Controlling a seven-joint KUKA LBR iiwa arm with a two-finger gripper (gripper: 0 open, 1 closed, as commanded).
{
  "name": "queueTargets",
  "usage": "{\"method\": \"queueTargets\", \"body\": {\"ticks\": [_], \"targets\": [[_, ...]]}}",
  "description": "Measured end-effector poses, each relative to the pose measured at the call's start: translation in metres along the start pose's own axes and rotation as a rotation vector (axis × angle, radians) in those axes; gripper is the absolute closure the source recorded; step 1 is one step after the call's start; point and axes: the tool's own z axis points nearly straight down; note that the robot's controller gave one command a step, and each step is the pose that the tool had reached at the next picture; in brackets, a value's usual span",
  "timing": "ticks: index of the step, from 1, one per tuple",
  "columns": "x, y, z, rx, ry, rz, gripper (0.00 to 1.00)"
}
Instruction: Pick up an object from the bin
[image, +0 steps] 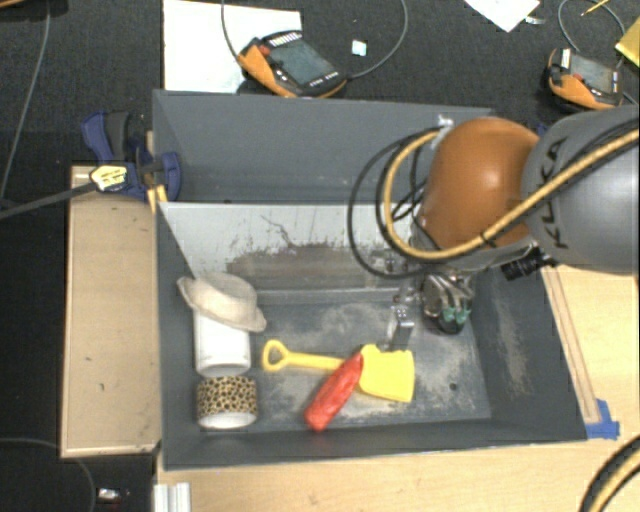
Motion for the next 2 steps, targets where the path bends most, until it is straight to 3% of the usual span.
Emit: {"method": "queueTargets", "body": {"ticks": [1,2], "targets": [[-0.002,0.0,-0.004,0.0,-0.007,0.002,0.0],[0.021,0.151,0.112,-0.003,-0.008,0.164,0.0]]}}
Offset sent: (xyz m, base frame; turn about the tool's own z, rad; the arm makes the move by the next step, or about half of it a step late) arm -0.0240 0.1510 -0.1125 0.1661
